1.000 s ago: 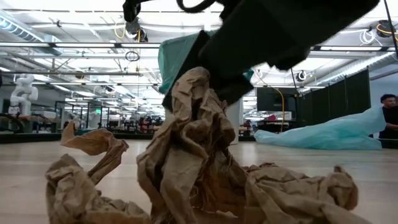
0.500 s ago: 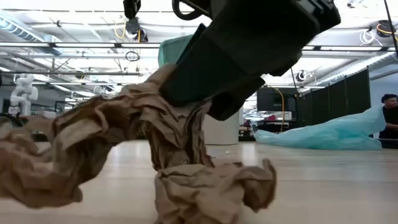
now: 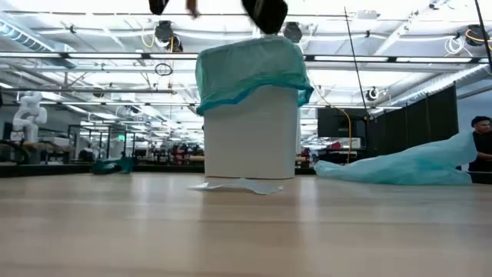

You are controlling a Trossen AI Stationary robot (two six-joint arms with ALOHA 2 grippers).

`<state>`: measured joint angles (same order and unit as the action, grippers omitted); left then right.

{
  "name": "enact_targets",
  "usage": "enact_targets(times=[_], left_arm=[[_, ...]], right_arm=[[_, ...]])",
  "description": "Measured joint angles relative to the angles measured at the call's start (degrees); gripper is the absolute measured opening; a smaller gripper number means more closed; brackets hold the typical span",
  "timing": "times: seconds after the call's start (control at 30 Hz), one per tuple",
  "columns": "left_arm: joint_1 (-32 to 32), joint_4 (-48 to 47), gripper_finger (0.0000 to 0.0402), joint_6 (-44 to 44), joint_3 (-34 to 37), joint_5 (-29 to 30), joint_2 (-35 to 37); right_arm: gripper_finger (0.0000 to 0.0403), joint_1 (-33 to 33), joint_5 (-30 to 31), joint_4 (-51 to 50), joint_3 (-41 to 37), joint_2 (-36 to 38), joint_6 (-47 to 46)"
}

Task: Place trash/remove bag and relplace
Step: Put the brown paper into the blue trash bag inside the white trash bin

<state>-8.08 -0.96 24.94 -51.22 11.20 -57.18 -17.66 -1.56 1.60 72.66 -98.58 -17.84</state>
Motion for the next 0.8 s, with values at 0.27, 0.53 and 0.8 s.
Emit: enact_targets(times=[0.27, 0.53, 0.8], left_arm=[[0.2, 0.2, 0.0132, -1.9, 0.0, 2.8, 4.4], [1.2, 0.5, 0.0132, -5.2, 0.0, 5.7, 4.6], [5.7, 0.2, 0.0132, -9.5, 0.0, 5.4, 2.3]], right_arm=[[0.0000, 13.0, 1.9, -8.0, 0.0, 14.7, 6.0], [0.0000, 28.4, 1.8, -5.5, 0.0, 21.7, 8.6], [0.0000, 41.0, 1.4, -2.9, 0.0, 20.5, 7.7]])
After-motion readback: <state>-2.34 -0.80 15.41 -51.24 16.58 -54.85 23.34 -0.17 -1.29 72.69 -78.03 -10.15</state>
